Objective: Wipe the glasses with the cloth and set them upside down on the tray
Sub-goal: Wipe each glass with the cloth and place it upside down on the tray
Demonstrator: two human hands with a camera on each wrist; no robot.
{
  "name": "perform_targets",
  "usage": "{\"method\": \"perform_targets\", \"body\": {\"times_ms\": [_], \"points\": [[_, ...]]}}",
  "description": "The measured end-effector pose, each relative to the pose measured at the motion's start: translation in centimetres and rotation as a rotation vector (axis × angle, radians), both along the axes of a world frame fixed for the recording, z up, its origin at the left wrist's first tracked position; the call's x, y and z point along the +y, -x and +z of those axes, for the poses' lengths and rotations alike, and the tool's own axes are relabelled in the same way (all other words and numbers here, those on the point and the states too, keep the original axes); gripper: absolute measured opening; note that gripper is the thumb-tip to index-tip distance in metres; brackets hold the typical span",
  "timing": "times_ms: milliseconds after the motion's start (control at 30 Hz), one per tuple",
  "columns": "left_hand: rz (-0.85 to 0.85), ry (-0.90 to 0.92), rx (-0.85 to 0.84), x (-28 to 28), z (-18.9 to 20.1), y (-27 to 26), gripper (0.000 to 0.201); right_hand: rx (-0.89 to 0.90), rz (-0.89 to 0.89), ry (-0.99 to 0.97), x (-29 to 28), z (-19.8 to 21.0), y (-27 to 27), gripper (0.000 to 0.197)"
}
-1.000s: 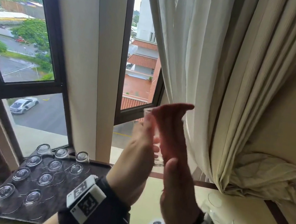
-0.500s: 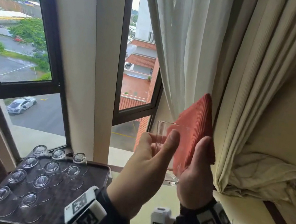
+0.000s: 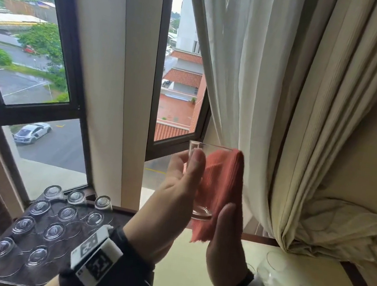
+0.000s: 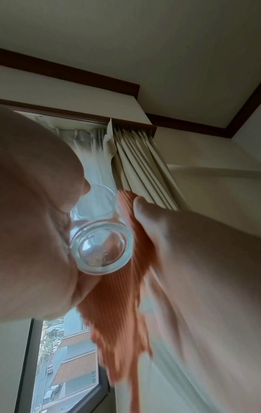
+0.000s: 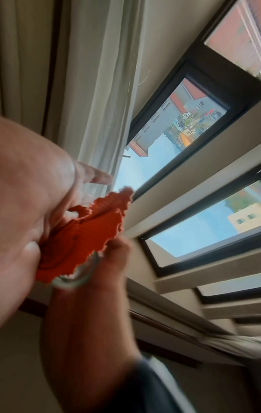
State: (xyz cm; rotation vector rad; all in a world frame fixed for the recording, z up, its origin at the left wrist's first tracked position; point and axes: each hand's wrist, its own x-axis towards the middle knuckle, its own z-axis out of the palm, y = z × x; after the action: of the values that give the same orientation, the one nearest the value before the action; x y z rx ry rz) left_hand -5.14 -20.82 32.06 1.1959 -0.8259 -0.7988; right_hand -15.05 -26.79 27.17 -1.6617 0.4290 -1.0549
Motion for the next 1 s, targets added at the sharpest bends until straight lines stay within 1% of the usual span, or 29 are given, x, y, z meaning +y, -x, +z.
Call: {"method": "perform_targets", "body": {"times_ms": [100, 133, 167, 200, 233, 267, 300, 333, 367, 400, 467, 500, 533, 567, 600, 667, 700, 767, 833, 867, 933, 967, 1000], "points": [[-0.013, -0.028, -0.005, -0.4, -0.5, 1.2, 0.046, 0.069, 0.062, -0.069, -1.8, 2.2, 0.3, 0.107], [0.007, -0.041, -0.003, -0.5, -0.3, 1.5, 0.05, 0.063, 0.075, -0.121, -1.7, 2.5, 0.3, 0.113], [0.018, -0.049, 0.007, -0.6, -0.2, 1.7, 0.055, 0.059, 0.091, -0.164, -1.2, 3.0, 0.2, 0.11], [0.024, -0.058, 0.024, -0.8, -0.1, 1.6, 0.061, 0.042, 0.104, -0.133, -0.5, 3.3, 0.0, 0.096], [0.042, -0.06, 0.05, -1.1, 0.1, 1.4, 0.065, 0.022, 0.098, -0.022, 0.1, 3.2, -0.1, 0.081], [0.073, -0.05, 0.085, -1.4, 0.2, 0.7, 0.066, -0.011, 0.083, 0.142, 0.8, 3.2, -0.1, 0.064], [0.104, -0.037, 0.125, -1.6, 0.3, 0.0, 0.063, -0.036, 0.065, 0.31, 1.0, 2.7, -0.2, 0.053], [0.122, -0.024, 0.167, -1.8, 0.4, -0.8, 0.06, -0.031, 0.07, 0.435, 0.9, 1.2, -0.2, 0.052], [0.127, -0.015, 0.192, -2.0, 0.5, -1.5, 0.06, -0.008, 0.098, 0.484, 0.7, 0.2, -0.1, 0.054], [0.117, -0.014, 0.198, -2.1, 0.4, -2.0, 0.06, 0.004, 0.106, 0.481, 0.4, -0.8, 0.0, 0.055], [0.087, -0.036, 0.177, -2.3, 0.2, -2.2, 0.054, 0.006, 0.093, 0.366, 0.1, -2.0, 0.4, 0.054], [0.071, -0.044, 0.178, -2.3, -0.1, -2.0, 0.051, 0.018, 0.08, 0.246, 0.3, -1.8, 0.7, 0.058], [0.048, -0.046, 0.189, -2.3, -0.4, -1.6, 0.048, 0.022, 0.061, 0.108, 0.1, -1.5, 0.9, 0.072], [0.022, -0.048, 0.198, -2.2, -0.6, -1.1, 0.047, 0.059, 0.06, -0.017, -0.3, -1.0, 0.9, 0.09], [-0.002, -0.045, 0.199, -2.2, -0.8, -0.5, 0.047, 0.073, 0.054, -0.094, -1.1, -0.7, 1.1, 0.098], [-0.031, -0.033, 0.181, -2.2, -1.5, 0.7, 0.049, 0.052, 0.041, -0.149, -2.7, 1.0, 1.1, 0.079], [-0.031, -0.038, 0.163, -2.4, -1.7, 1.2, 0.051, 0.033, 0.047, -0.179, -3.0, 1.9, 1.0, 0.079], [-0.007, -0.062, 0.133, -2.6, -1.7, 1.7, 0.056, 0.021, 0.05, -0.181, -3.3, 2.6, 0.8, 0.089], [0.008, -0.087, 0.172, -3.0, -1.4, 1.6, 0.063, -0.003, 0.103, -0.122, -2.7, 2.9, 0.5, 0.084], [0.026, -0.081, 0.197, -3.2, -1.2, 1.2, 0.064, 0.0, 0.106, -0.019, -2.2, 2.8, 0.5, 0.077], [0.063, -0.047, 0.229, -3.1, -0.1, 0.3, 0.063, -0.038, 0.097, 0.265, -1.0, 2.7, 0.5, 0.054], [0.076, -0.023, 0.243, -3.0, 0.3, -0.5, 0.066, -0.029, 0.115, 0.396, -0.7, 2.0, 0.4, 0.049], [0.071, -0.003, 0.259, -2.9, 0.6, -1.2, 0.071, 0.002, 0.14, 0.45, -0.4, 1.2, 0.4, 0.051]]}}
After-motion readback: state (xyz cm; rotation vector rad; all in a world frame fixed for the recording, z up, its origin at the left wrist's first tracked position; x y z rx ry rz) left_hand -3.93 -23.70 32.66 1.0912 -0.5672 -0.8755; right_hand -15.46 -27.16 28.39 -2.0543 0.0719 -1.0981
